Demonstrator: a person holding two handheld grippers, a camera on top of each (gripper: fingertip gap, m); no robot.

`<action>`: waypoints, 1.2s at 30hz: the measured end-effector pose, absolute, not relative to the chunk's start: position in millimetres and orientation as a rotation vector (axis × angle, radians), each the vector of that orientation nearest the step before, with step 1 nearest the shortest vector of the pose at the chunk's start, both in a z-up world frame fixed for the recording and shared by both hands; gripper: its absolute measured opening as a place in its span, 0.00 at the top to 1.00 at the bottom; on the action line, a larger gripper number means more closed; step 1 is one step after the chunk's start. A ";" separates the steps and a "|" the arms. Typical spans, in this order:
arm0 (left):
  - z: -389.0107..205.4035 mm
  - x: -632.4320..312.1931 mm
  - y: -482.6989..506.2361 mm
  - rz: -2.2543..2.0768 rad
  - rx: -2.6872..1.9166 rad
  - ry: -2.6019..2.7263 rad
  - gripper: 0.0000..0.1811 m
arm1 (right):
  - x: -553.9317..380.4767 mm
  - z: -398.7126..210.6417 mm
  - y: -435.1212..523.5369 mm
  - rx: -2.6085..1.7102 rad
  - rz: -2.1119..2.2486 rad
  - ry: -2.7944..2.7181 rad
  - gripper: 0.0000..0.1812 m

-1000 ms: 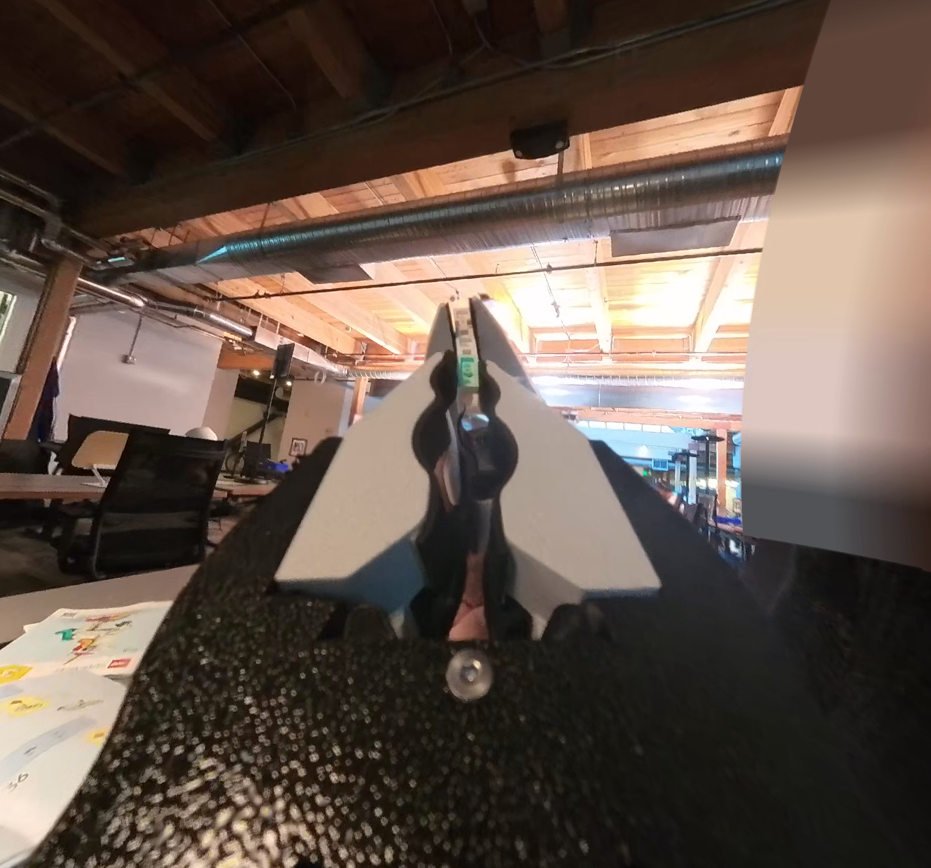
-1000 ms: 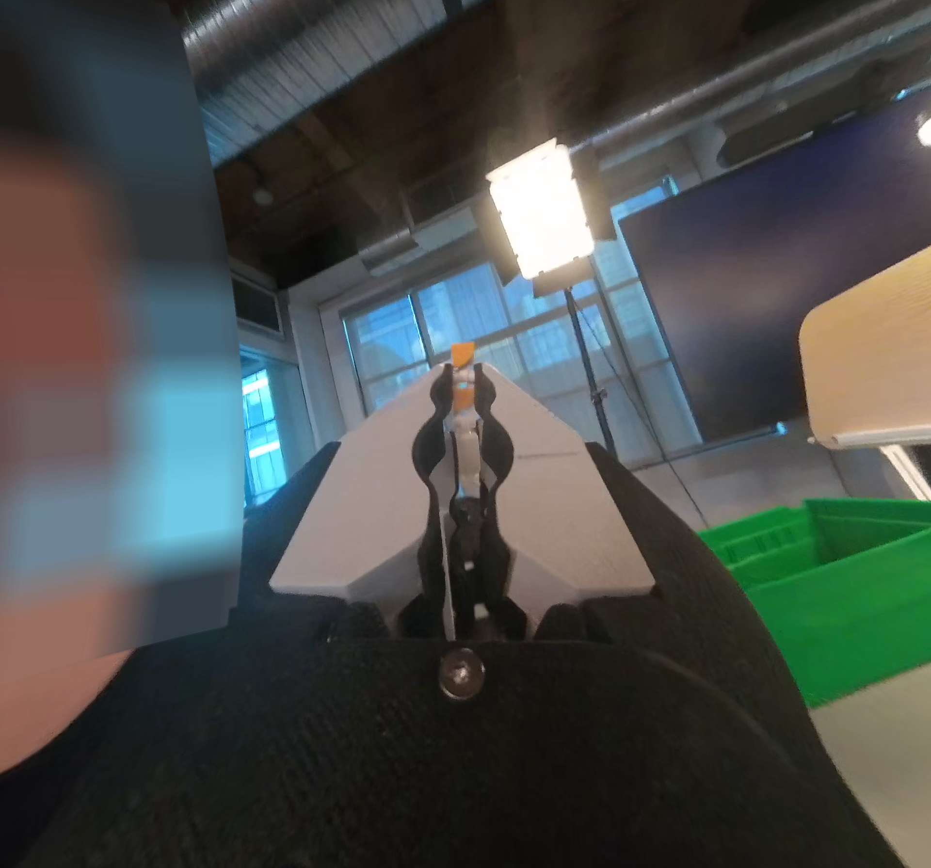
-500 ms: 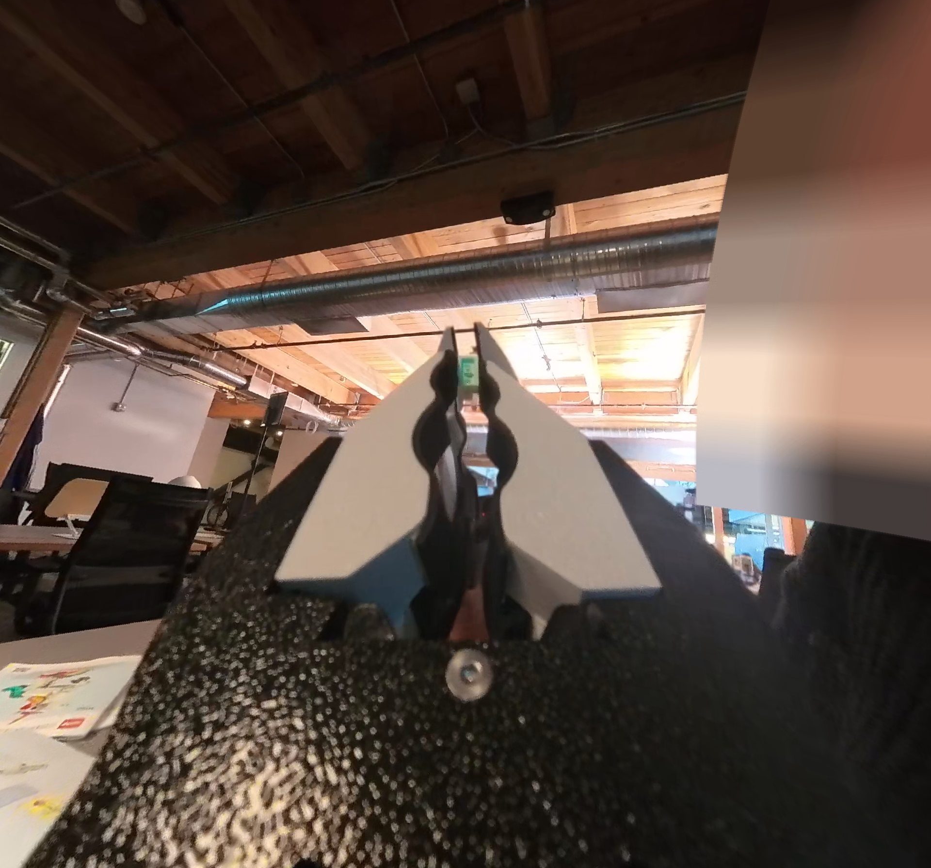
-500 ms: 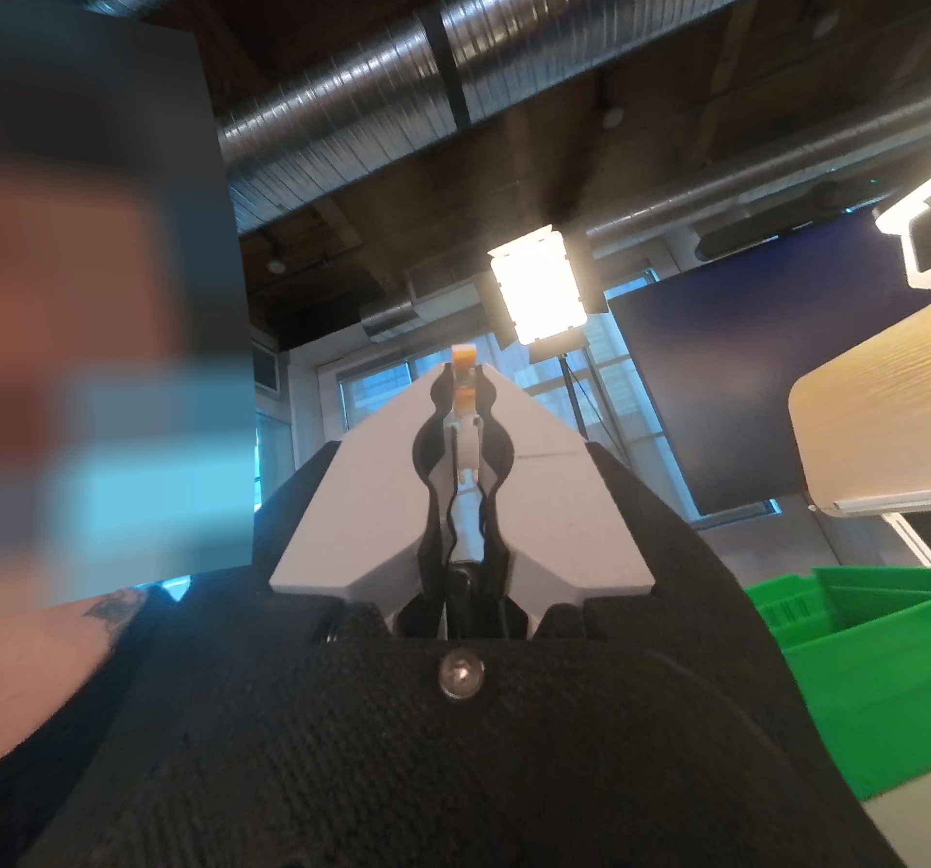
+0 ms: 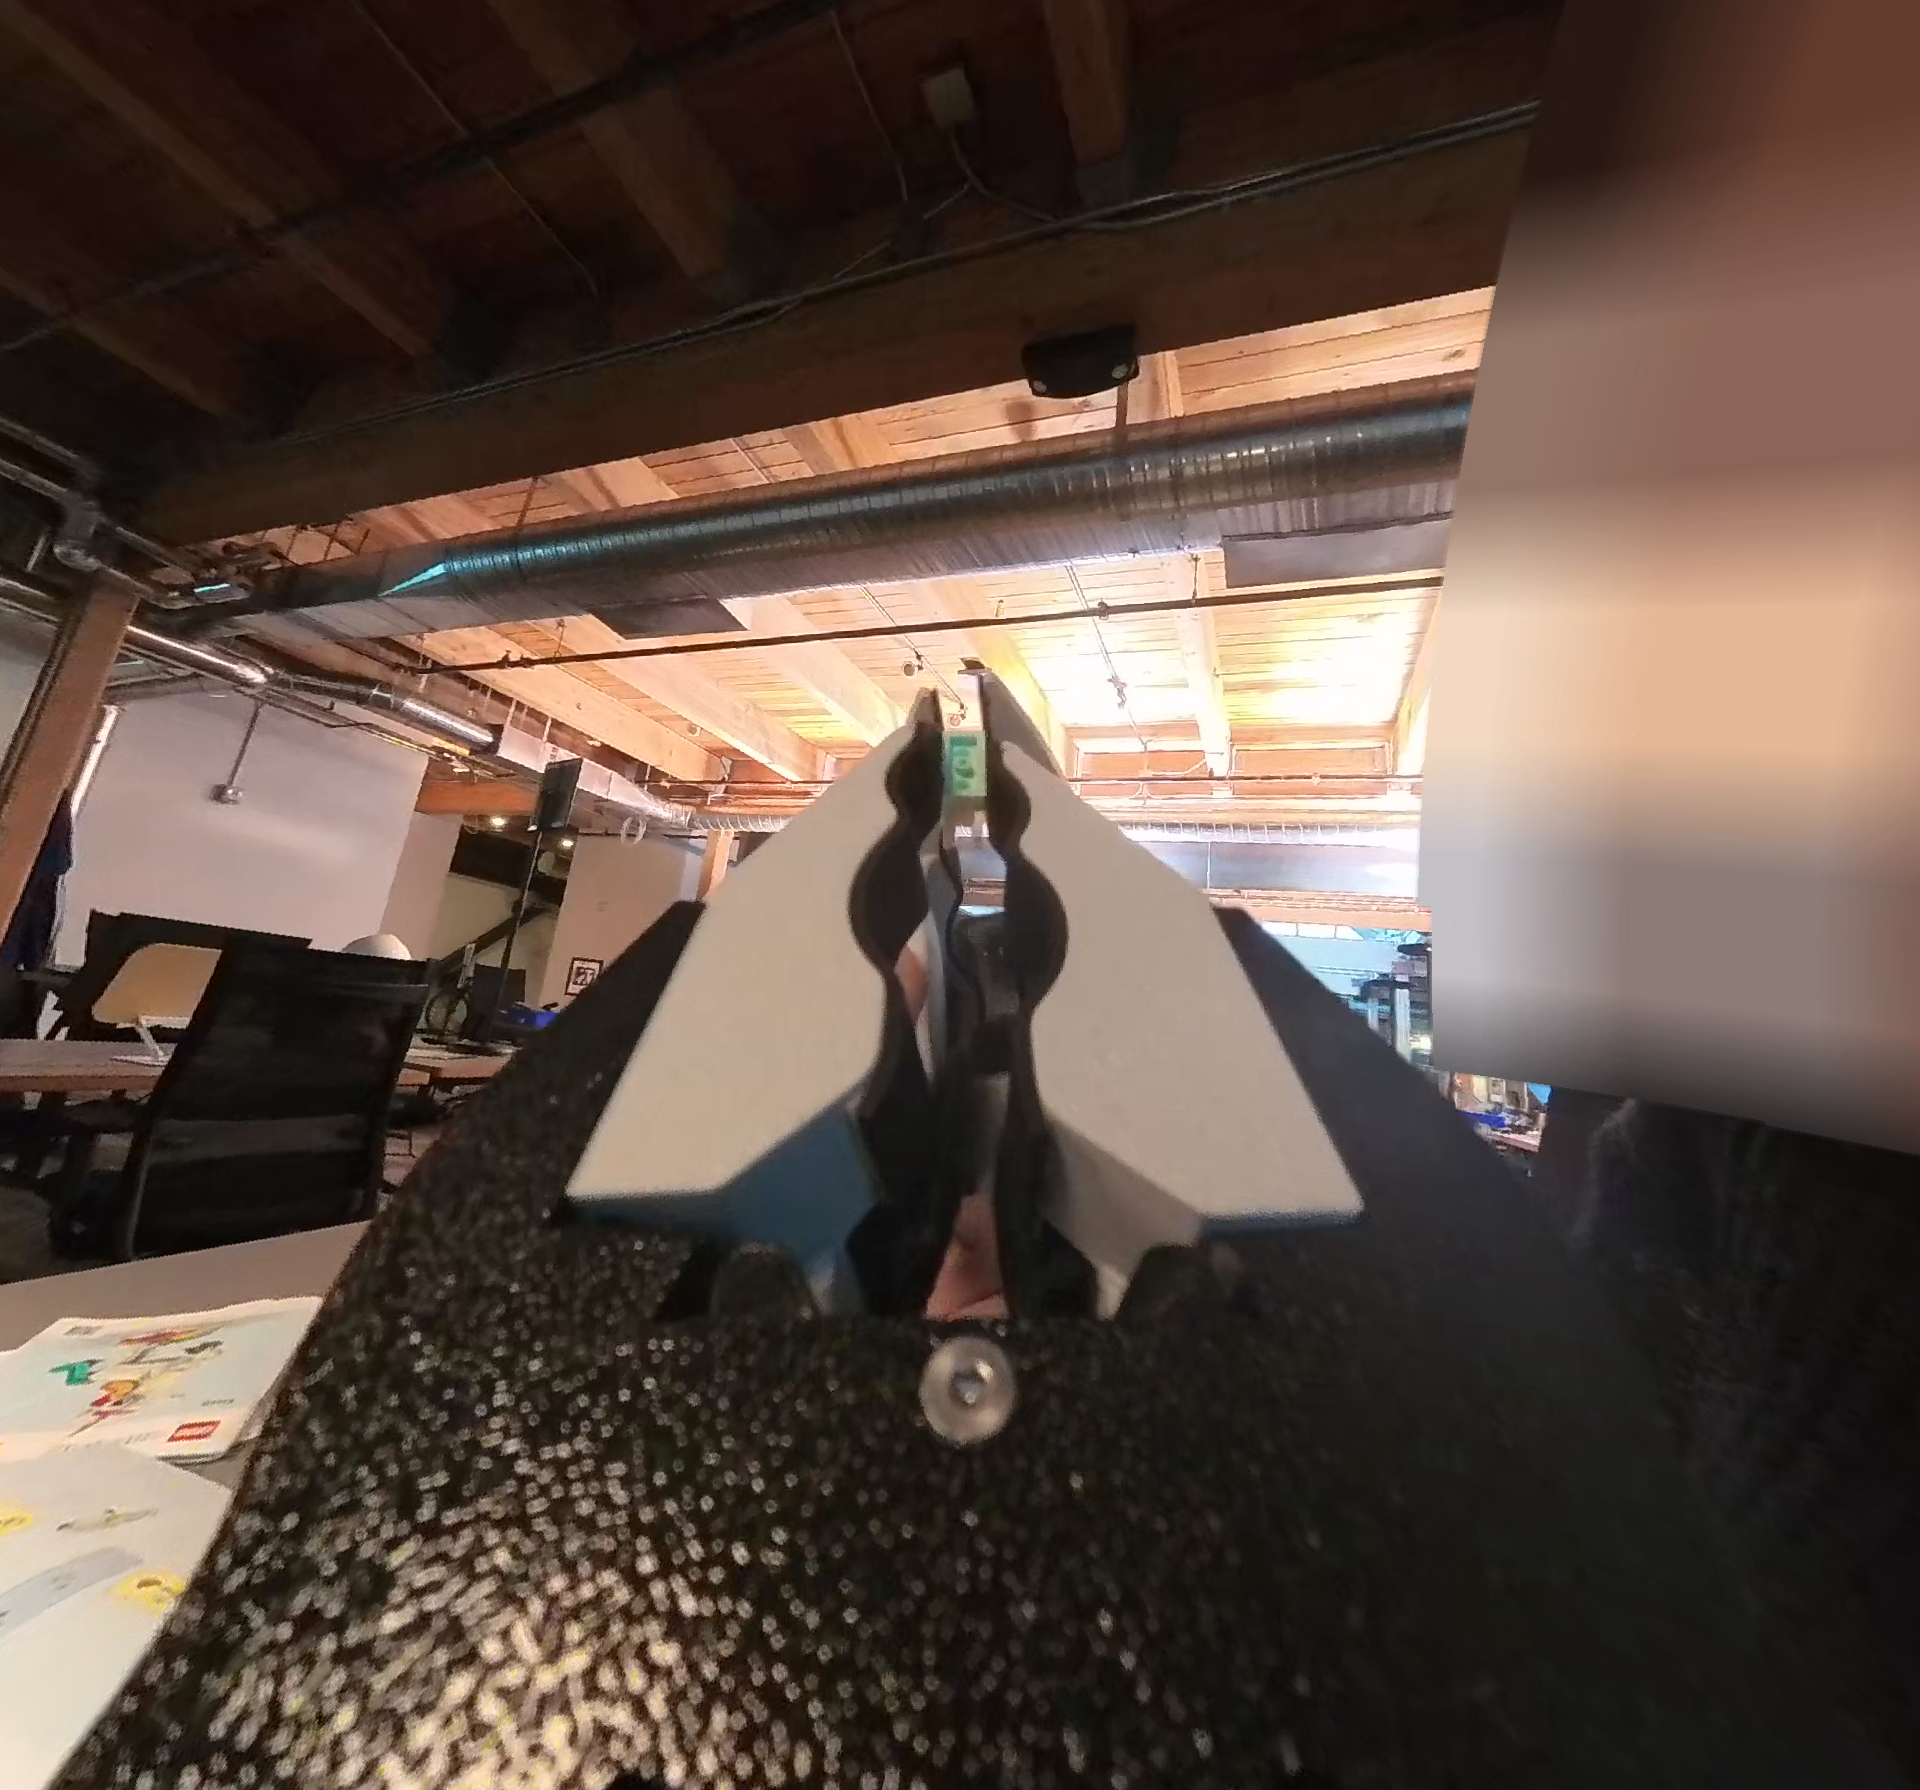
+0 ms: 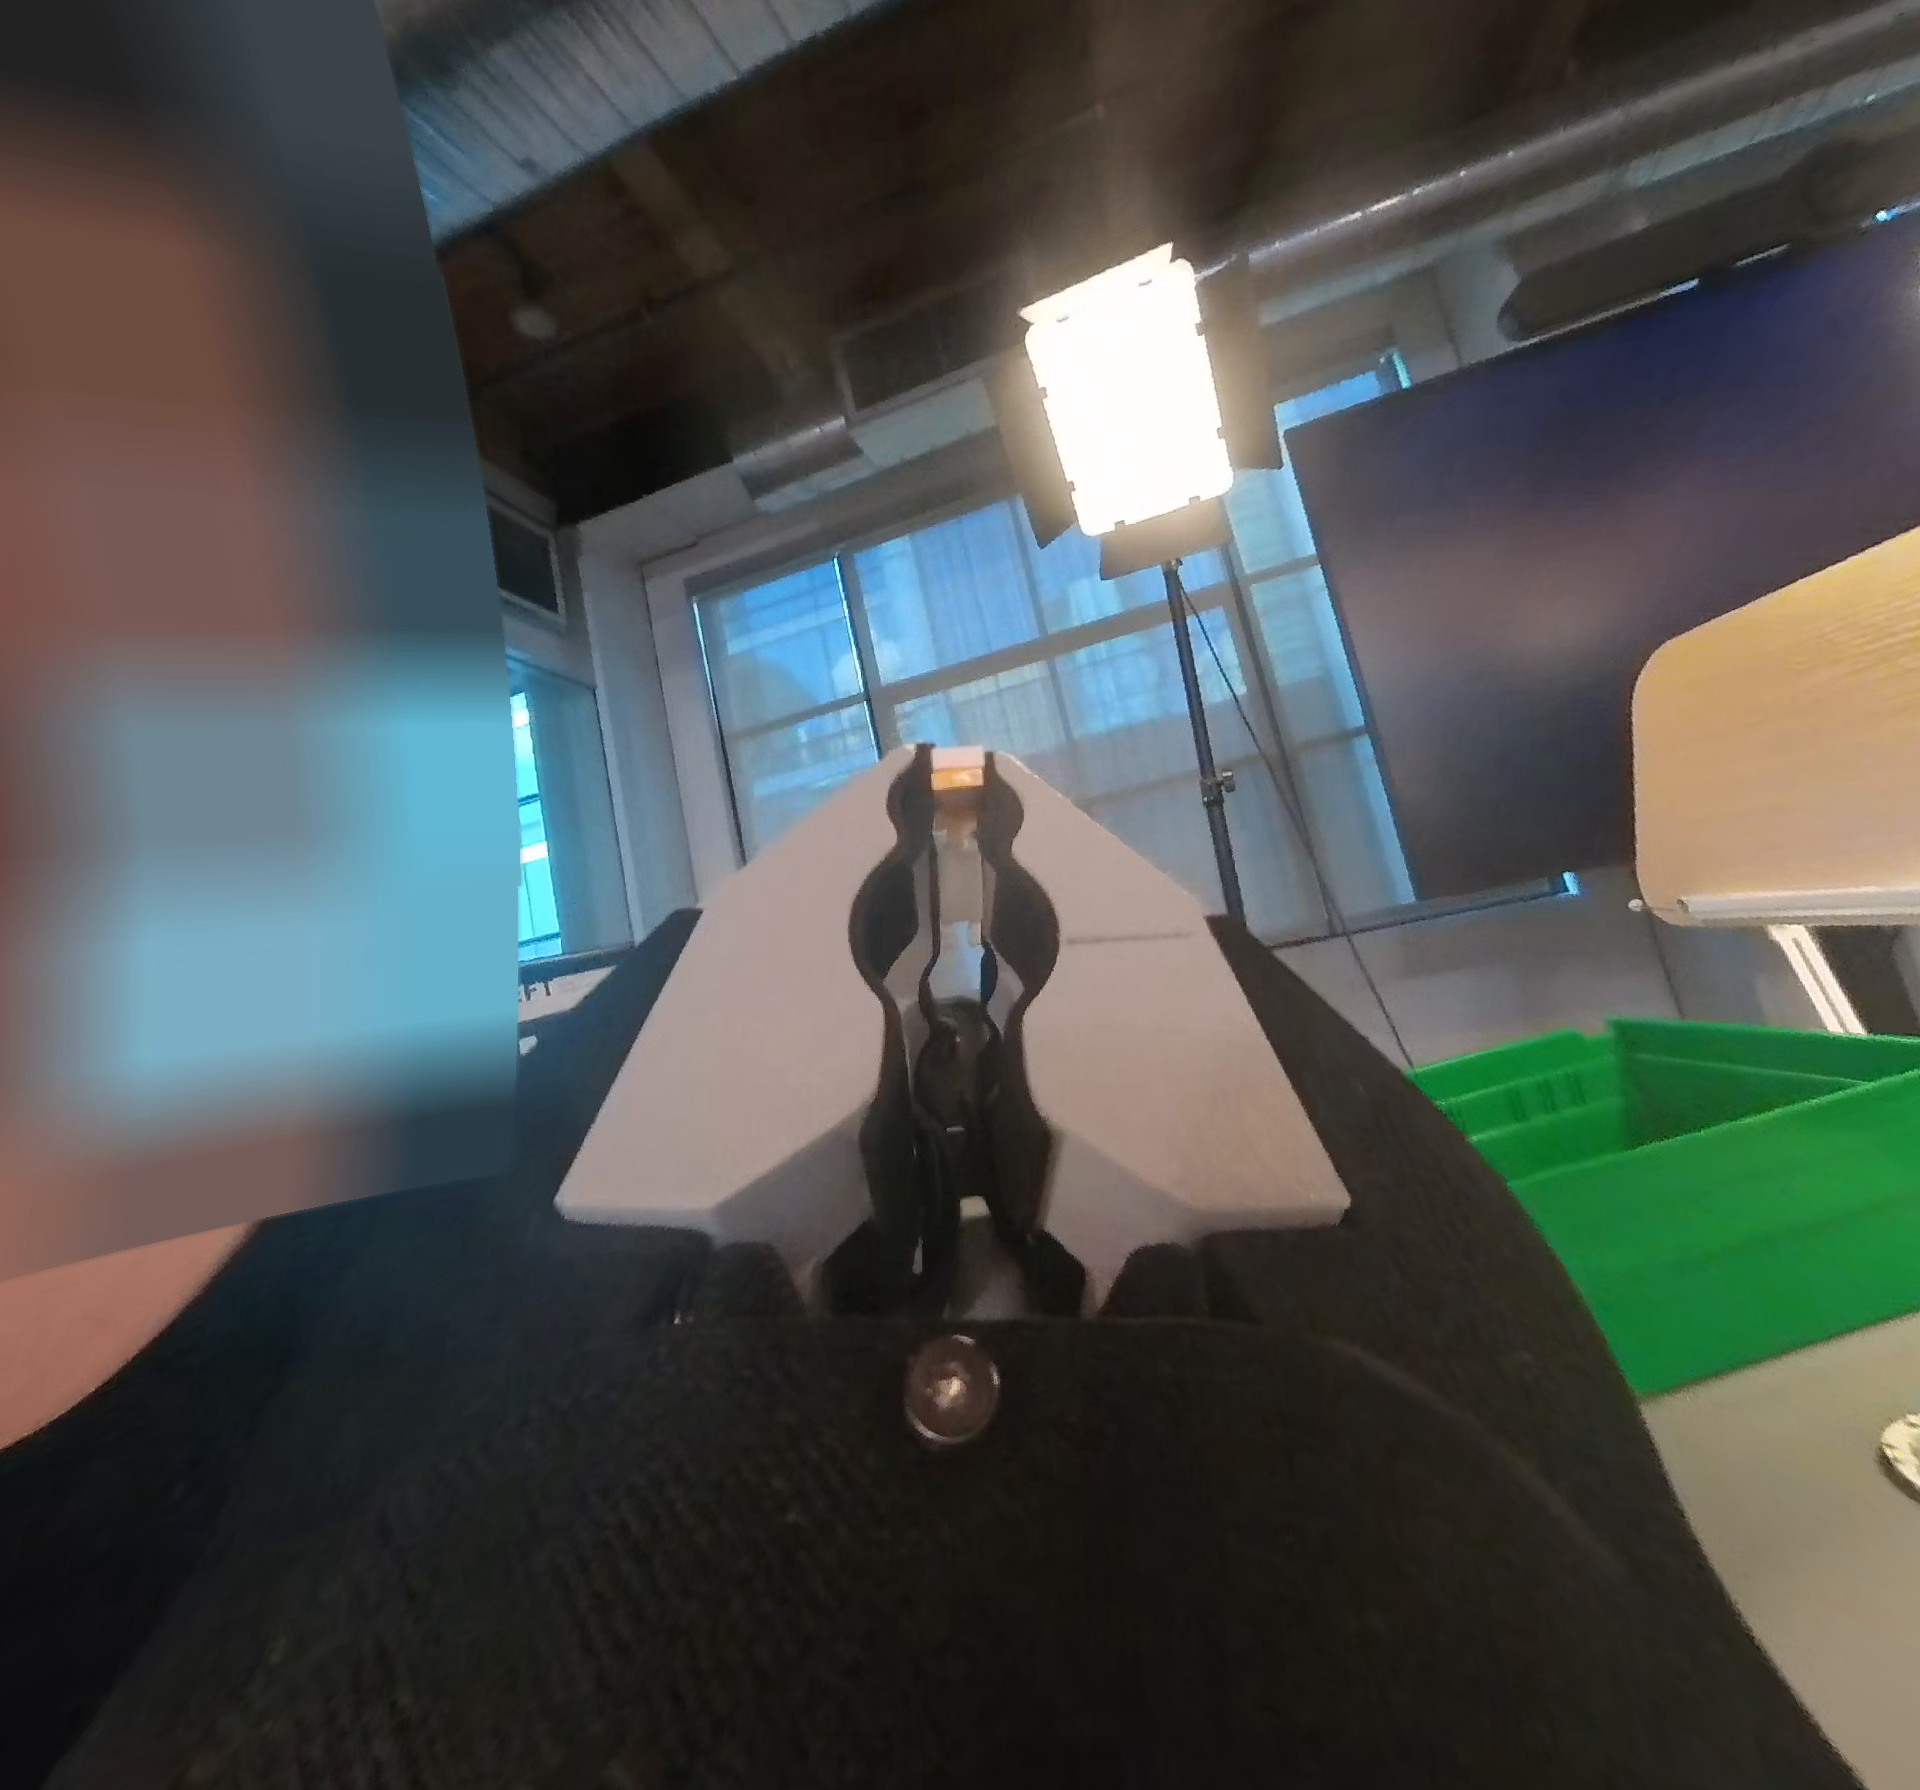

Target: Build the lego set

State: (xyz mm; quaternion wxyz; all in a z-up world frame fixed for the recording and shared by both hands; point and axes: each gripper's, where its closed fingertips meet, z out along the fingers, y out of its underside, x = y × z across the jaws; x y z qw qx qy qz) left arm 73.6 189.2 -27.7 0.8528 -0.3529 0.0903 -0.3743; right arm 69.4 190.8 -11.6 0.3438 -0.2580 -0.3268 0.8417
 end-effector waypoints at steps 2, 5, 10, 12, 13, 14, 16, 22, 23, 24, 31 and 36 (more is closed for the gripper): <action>-28.1 74.0 189.0 -0.786 -0.747 0.196 0.97 | 69.8 -12.2 190.2 -0.682 2.191 -0.873 0.97; -28.8 75.0 188.6 -0.788 -0.748 0.201 0.97 | 70.7 -13.1 189.1 -0.691 2.195 -0.905 0.97; -30.1 75.5 189.1 -0.778 -0.761 0.215 0.97 | 70.9 -14.8 188.4 -0.713 2.155 -0.962 0.97; -30.6 75.8 189.7 -0.778 -0.769 0.219 0.97 | 71.2 -15.3 188.6 -0.720 2.147 -0.977 0.97; -31.0 76.3 189.8 -0.779 -0.774 0.224 0.97 | 71.7 -15.6 188.7 -0.721 2.148 -0.982 0.97; -31.3 76.8 190.2 -0.784 -0.780 0.230 0.97 | 72.2 -15.9 188.9 -0.722 2.146 -0.985 0.97; -32.4 77.3 191.3 -0.789 -0.790 0.235 0.97 | 72.5 -16.8 189.8 -0.728 2.142 -0.989 0.97; -35.0 78.2 194.0 -0.797 -0.815 0.242 0.97 | 72.1 -18.8 190.8 -0.753 2.121 -1.011 0.97; -35.4 78.3 194.6 -0.798 -0.819 0.242 0.97 | 71.9 -19.4 190.9 -0.756 2.114 -1.020 0.96; -35.8 78.4 194.9 -0.799 -0.822 0.244 0.97 | 71.9 -19.9 191.1 -0.760 2.109 -1.026 0.96; -42.4 78.3 201.8 -0.765 -0.890 0.272 0.97 | 71.3 -27.0 197.0 -0.805 2.080 -1.096 0.97; -68.5 72.5 217.4 -0.658 -1.145 0.404 0.97 | 62.7 -55.6 210.3 -0.990 1.936 -1.333 0.97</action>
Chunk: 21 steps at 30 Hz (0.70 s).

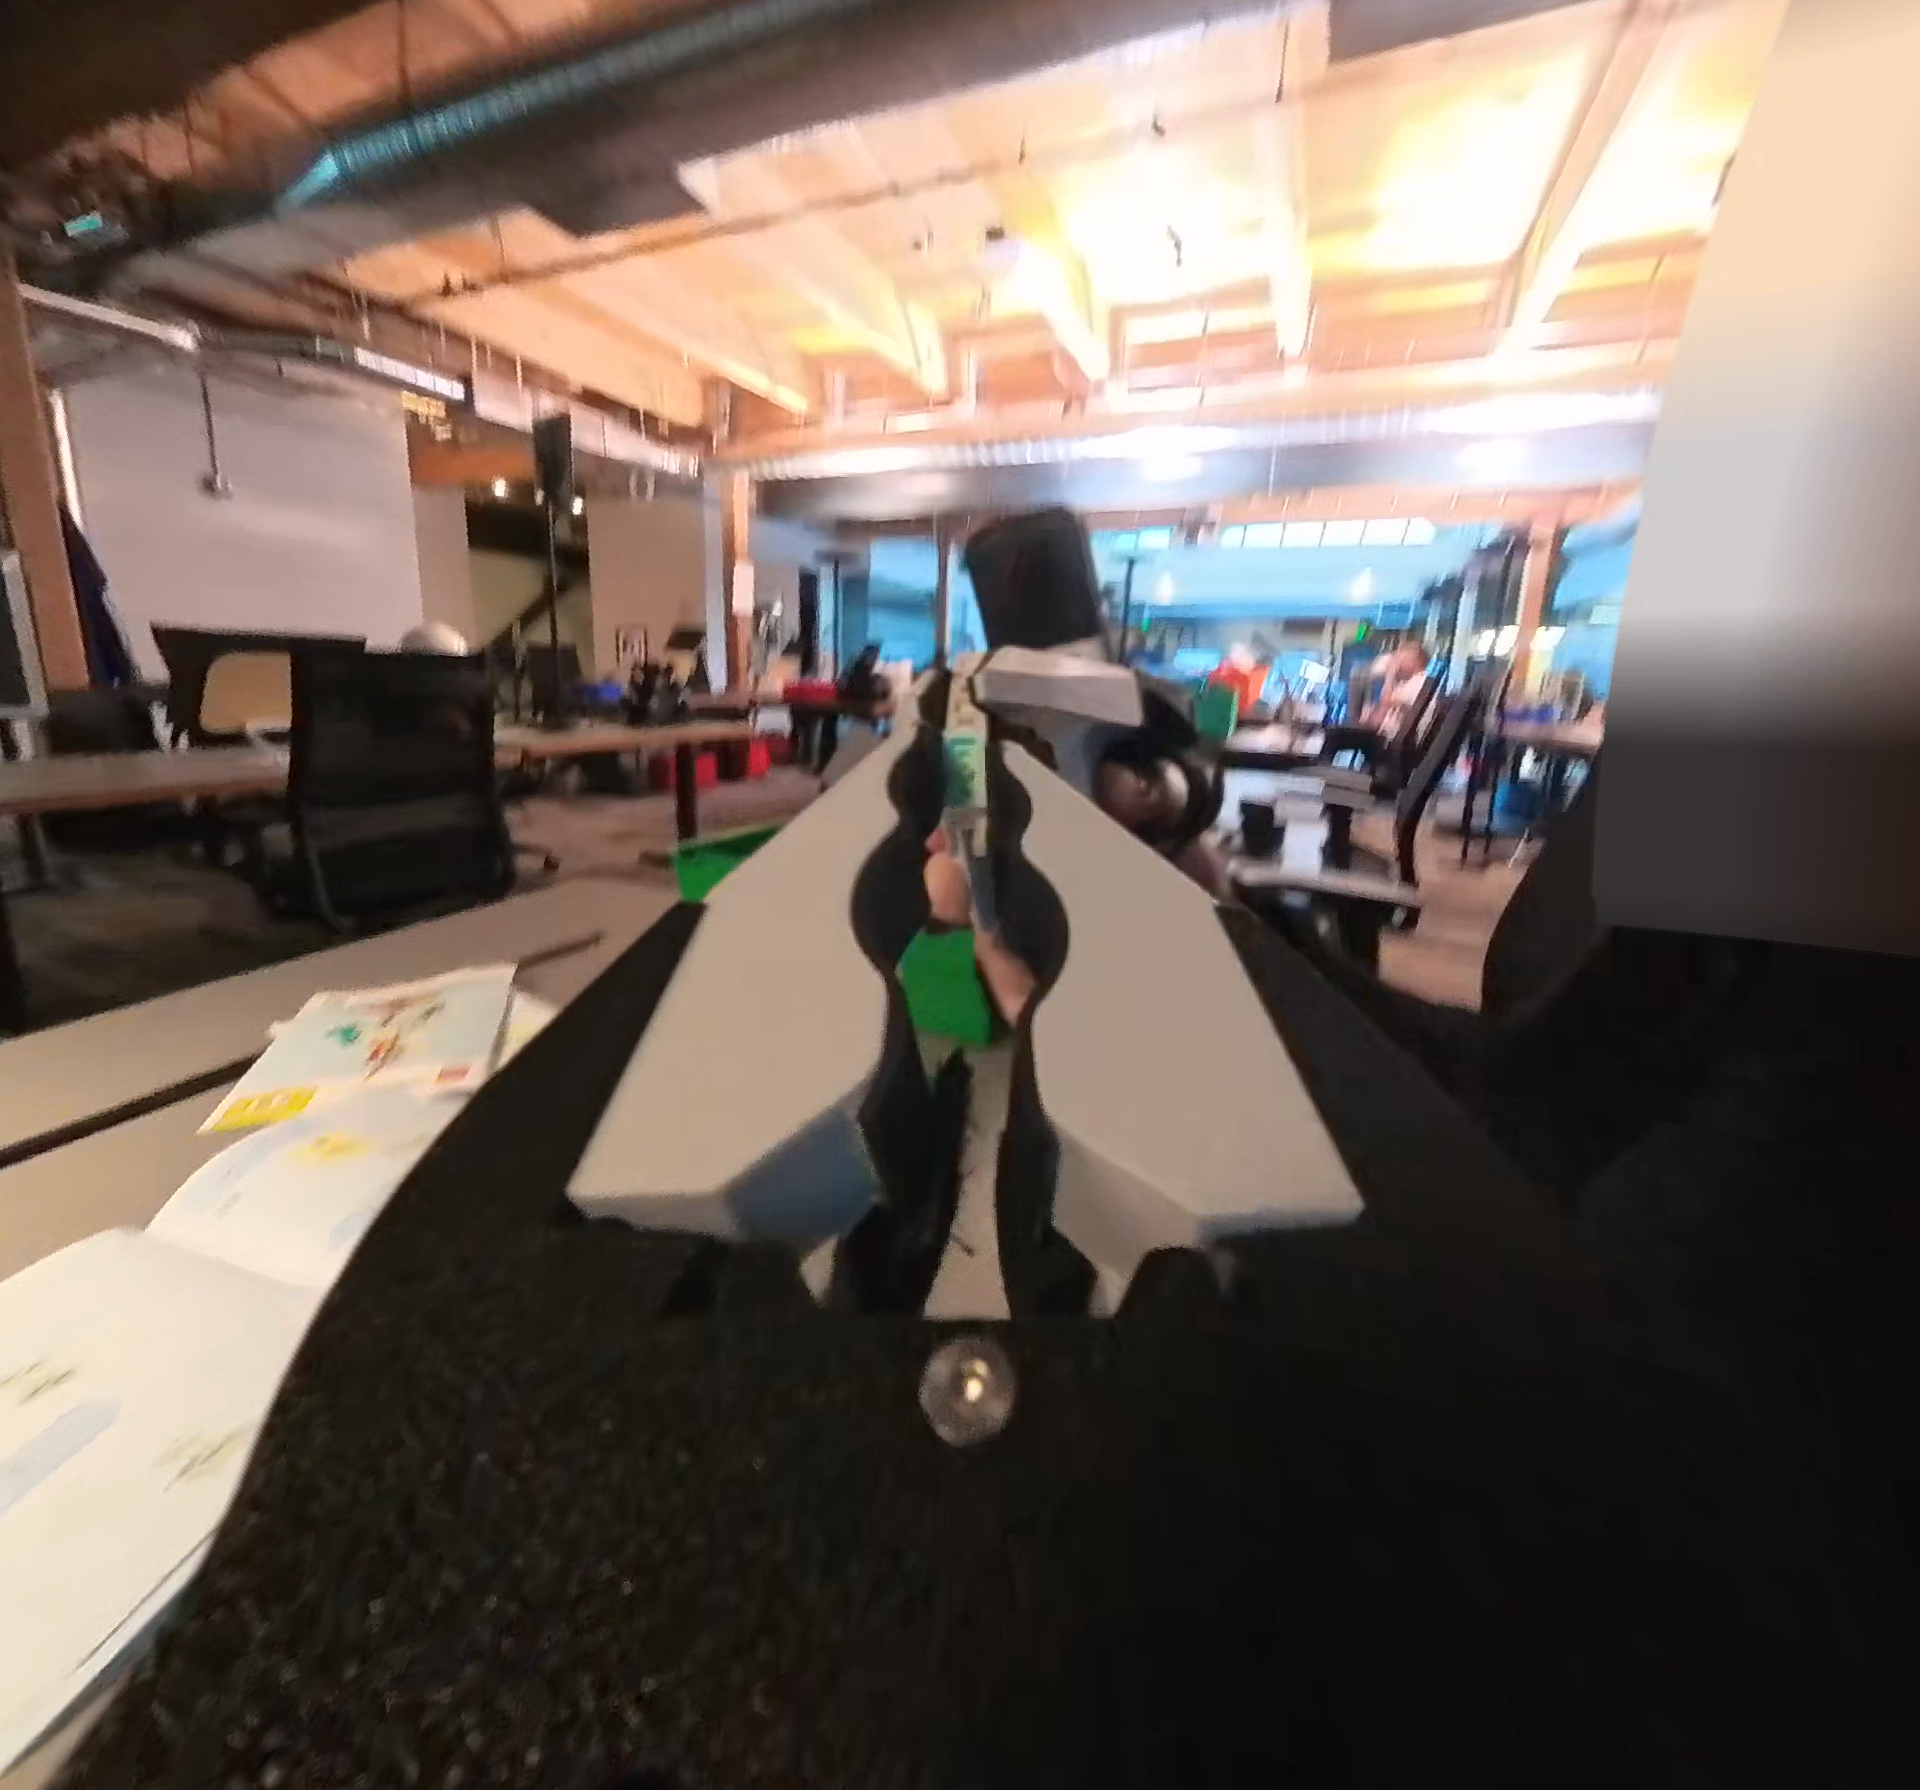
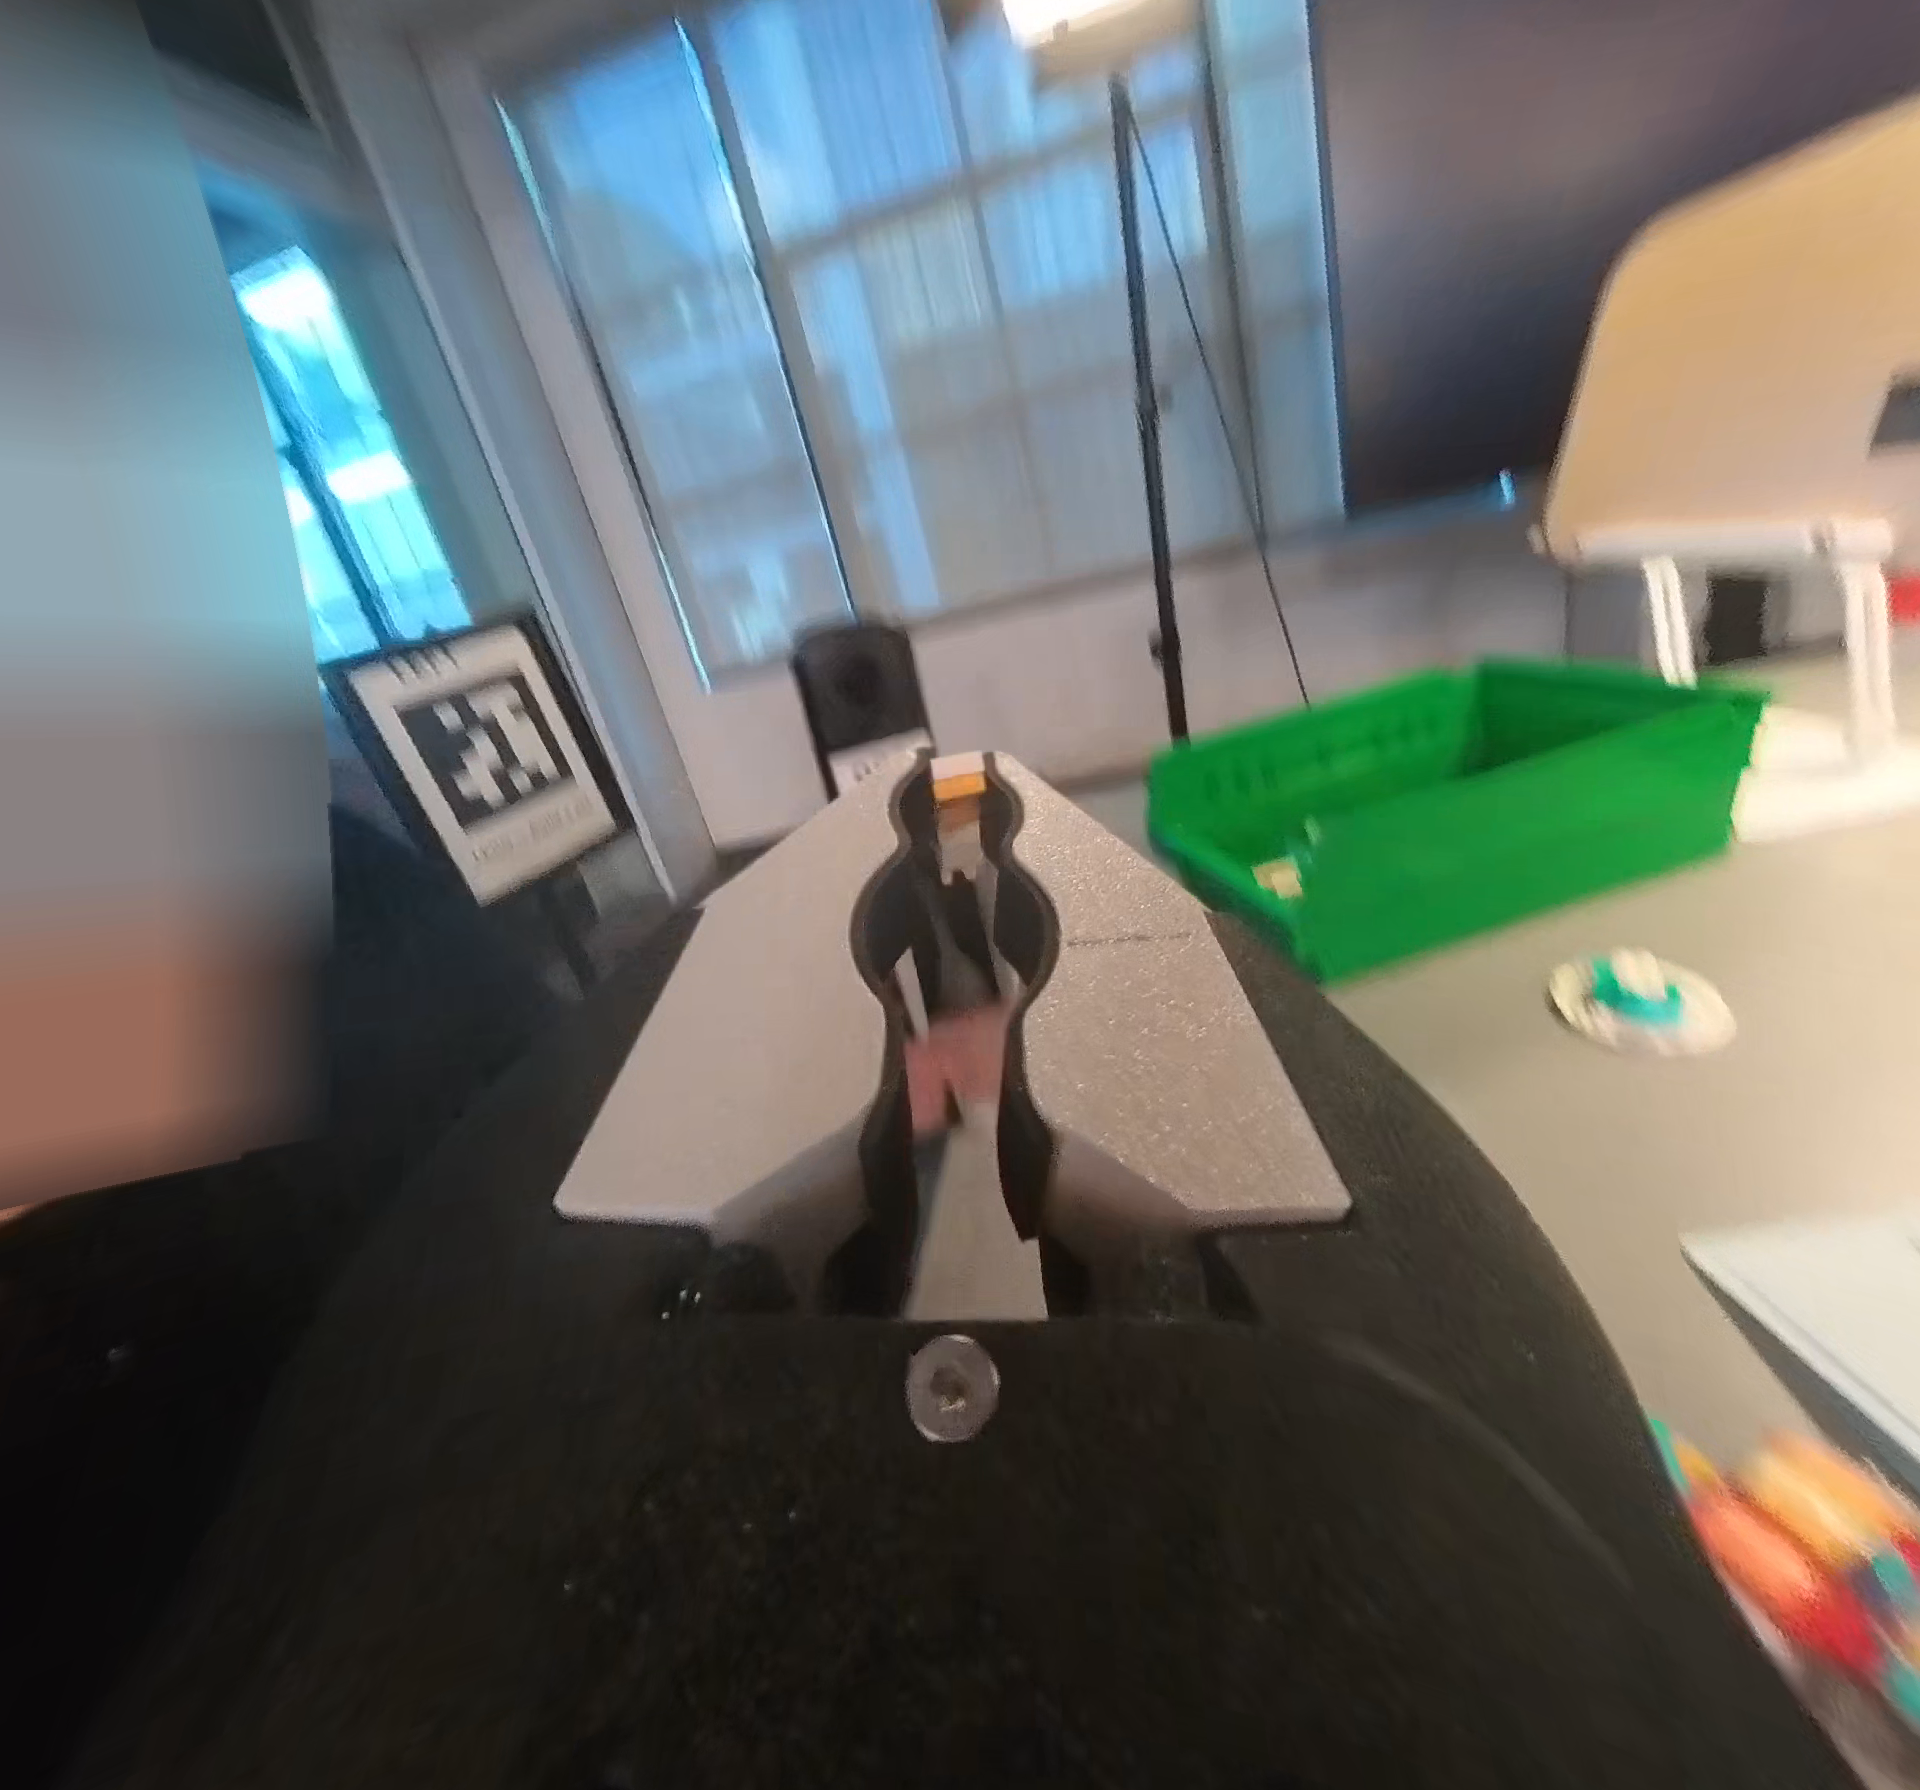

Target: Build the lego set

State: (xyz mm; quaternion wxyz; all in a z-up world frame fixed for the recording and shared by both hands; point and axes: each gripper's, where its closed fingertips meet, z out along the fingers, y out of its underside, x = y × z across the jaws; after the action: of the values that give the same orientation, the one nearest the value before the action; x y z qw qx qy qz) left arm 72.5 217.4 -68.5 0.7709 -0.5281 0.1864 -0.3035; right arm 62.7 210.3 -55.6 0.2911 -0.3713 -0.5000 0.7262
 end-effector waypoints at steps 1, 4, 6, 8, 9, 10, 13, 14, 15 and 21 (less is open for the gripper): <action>-73.7 70.6 219.7 -0.632 -1.185 0.426 0.97 | 60.2 -61.0 212.5 -1.025 1.923 -1.354 0.97; -84.1 63.9 224.2 -0.516 -1.237 0.463 0.96 | 53.0 -70.2 217.8 -1.091 1.946 -1.326 0.97; -85.8 56.1 222.6 -0.316 -1.212 0.484 0.85 | 49.0 -73.6 228.3 -1.138 1.971 -1.234 0.97; -86.3 51.1 219.2 -0.124 -1.184 0.511 0.80 | 50.0 -74.7 236.3 -1.154 2.046 -1.150 0.97; -88.3 49.3 220.0 -0.058 -1.193 0.514 0.80 | 50.6 -76.1 238.4 -1.156 2.079 -1.124 0.97; -92.3 50.3 222.3 -0.050 -1.222 0.516 0.80 | 50.7 -77.9 239.1 -1.146 2.094 -1.111 0.97; -97.8 54.0 227.8 -0.245 -1.283 0.442 0.80 | 49.0 -84.5 235.2 -1.113 2.091 -1.124 0.97; -98.2 55.7 227.8 -0.306 -1.284 0.432 0.80 | 48.4 -86.3 233.1 -1.111 2.095 -1.130 0.97; -99.7 56.1 228.3 -0.314 -1.285 0.437 0.81 | 47.0 -88.5 232.9 -1.122 2.092 -1.128 0.97; -114.2 46.7 238.3 0.321 -1.293 0.589 0.81 | 41.2 -94.8 242.1 -1.207 2.124 -1.036 0.97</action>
State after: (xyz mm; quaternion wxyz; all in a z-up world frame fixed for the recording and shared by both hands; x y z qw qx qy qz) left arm 46.7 238.3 -114.2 0.7462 -0.5910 0.2693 0.1465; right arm 41.2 242.1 -94.8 0.2417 -0.4415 -0.3787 0.7767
